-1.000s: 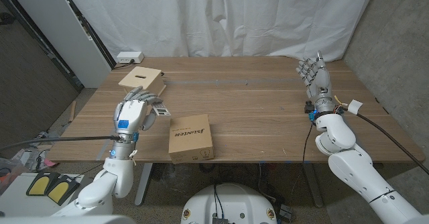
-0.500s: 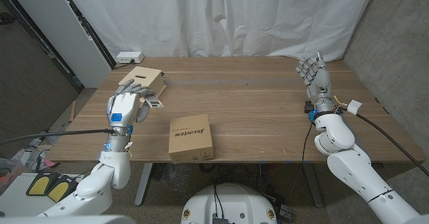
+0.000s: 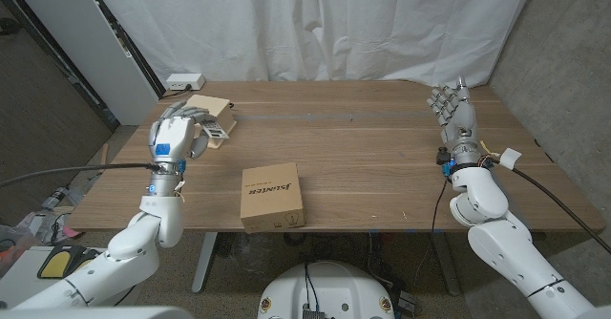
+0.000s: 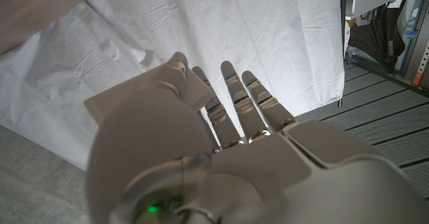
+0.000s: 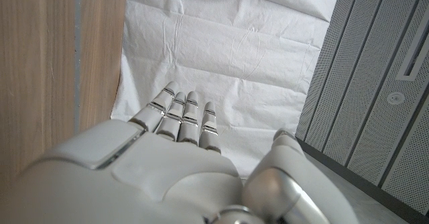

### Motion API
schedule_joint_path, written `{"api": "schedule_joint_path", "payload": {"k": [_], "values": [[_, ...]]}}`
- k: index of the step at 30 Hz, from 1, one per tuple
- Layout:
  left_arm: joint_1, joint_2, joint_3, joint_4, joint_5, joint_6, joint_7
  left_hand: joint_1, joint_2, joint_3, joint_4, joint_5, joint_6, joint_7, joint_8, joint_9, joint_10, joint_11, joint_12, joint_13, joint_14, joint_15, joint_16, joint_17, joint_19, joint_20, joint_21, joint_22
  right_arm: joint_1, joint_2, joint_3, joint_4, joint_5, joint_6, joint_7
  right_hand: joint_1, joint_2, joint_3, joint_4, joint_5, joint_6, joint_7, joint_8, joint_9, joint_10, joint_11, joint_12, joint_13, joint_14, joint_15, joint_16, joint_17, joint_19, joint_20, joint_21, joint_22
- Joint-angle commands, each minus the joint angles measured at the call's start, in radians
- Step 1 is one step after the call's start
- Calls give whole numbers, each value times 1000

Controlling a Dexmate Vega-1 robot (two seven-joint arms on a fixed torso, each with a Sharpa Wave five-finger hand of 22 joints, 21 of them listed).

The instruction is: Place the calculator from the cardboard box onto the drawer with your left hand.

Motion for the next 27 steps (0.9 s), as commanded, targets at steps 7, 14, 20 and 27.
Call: {"api": "schedule_joint_path", "payload": {"k": [7,14,20,27], "values": [[-71,10,5,11,-26,55,-75,1,-12,10,0,2,140,126,1,3,9,2,-2,3,8,-141,-2,-1,6,-94,-2,4,-13,15,7,-9,-12,-3,-15,-5,4,2,-3,5,9,1,4,5,10,2,4,3,11,2,-2,2,6,1,-1,3],[-54,28,-13,-3,-22,88,-74,0,-13,13,0,2,142,127,-1,3,10,2,-2,3,8,-141,-2,-1,7,-95,-2,4,0,13,3,4,0,-10,-2,-5,4,2,-3,5,9,1,4,5,10,3,4,3,10,1,-2,2,6,1,-1,3],[-68,35,-17,6,-20,111,-83,-1,-14,15,0,2,141,127,-3,3,11,2,-2,3,9,-140,-2,-1,7,-96,-3,4,9,8,2,12,11,-13,10,-6,5,2,-3,5,8,0,3,5,9,3,4,3,11,1,-2,2,6,1,-1,3],[-77,38,-12,22,-6,138,-70,-1,-15,19,0,2,145,127,-4,3,12,2,-2,3,9,-142,-2,-1,8,-97,-3,4,20,9,-3,31,26,-12,23,-5,6,2,-4,5,8,2,3,5,9,1,3,3,11,3,-2,2,6,1,-1,3]]}}
